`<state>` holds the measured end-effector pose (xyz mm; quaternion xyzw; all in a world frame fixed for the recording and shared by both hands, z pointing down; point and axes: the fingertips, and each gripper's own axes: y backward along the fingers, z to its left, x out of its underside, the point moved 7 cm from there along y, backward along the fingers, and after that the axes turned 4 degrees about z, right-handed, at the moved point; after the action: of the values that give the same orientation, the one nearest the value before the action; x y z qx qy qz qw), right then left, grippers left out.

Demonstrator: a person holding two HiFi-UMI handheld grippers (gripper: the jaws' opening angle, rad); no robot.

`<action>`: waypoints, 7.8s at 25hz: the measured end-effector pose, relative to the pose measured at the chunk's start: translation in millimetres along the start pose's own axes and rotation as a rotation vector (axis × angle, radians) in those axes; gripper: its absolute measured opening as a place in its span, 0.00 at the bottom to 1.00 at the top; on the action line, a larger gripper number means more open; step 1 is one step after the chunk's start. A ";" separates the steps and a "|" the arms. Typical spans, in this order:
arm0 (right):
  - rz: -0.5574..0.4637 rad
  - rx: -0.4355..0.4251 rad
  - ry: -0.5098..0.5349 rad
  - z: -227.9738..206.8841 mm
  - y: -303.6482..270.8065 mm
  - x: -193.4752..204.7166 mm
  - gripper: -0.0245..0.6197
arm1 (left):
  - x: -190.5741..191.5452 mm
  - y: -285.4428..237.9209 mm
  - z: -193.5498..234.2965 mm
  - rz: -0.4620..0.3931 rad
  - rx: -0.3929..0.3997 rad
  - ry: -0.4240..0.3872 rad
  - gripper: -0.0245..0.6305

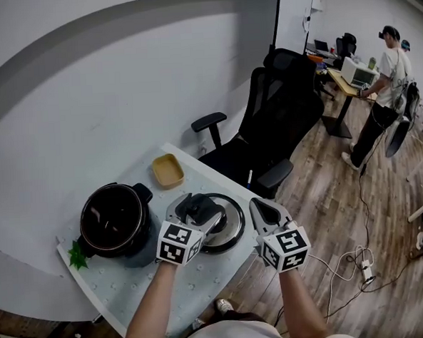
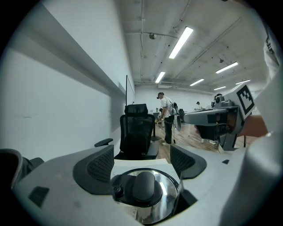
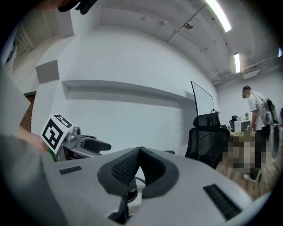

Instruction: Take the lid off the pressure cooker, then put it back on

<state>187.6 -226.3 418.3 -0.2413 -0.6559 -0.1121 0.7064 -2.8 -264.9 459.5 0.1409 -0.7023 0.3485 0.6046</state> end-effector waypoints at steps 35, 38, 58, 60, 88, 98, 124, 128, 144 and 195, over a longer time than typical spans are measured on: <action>0.126 0.064 -0.096 -50.7 0.7 61.6 0.04 | 97.1 -122.3 2.0 0.554 0.221 -0.050 0.59; 0.127 0.060 -0.094 -50.0 -1.0 61.3 0.04 | 97.0 -122.2 1.1 0.552 0.224 -0.051 0.59; 0.127 0.064 -0.093 -54.4 5.1 62.1 0.04 | 94.6 -118.3 0.9 0.541 0.209 -0.013 0.46; 0.122 0.065 -0.094 -55.2 5.8 61.7 0.04 | 89.7 -113.6 1.8 0.536 0.212 0.027 0.46; -0.049 -0.049 -0.023 0.0 -10.2 -9.0 0.04 | -116.5 25.2 54.2 0.433 0.083 -0.063 0.46; -0.050 -0.203 0.014 59.1 -50.8 -20.1 0.04 | -107.3 111.6 114.6 0.452 -0.095 0.014 0.46; -0.006 -0.329 0.032 122.5 -97.6 -15.7 0.04 | -45.6 185.5 184.5 0.505 -0.177 0.158 0.46; 0.006 -0.315 0.029 123.2 -98.5 -11.1 0.04 | -40.0 182.7 186.7 0.507 -0.141 0.141 0.46; 0.041 -0.250 0.023 124.7 -98.3 0.6 0.04 | -29.9 173.3 196.0 0.529 0.102 0.019 0.46; 0.118 -0.164 0.057 127.7 -84.4 13.2 0.04 | 1.2 161.0 202.0 0.500 0.431 -0.173 0.46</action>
<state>37.7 -234.3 450.6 -0.3333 -0.6086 -0.1303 0.7082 -254.4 -282.5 404.0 0.1181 -0.6739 0.6132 0.3947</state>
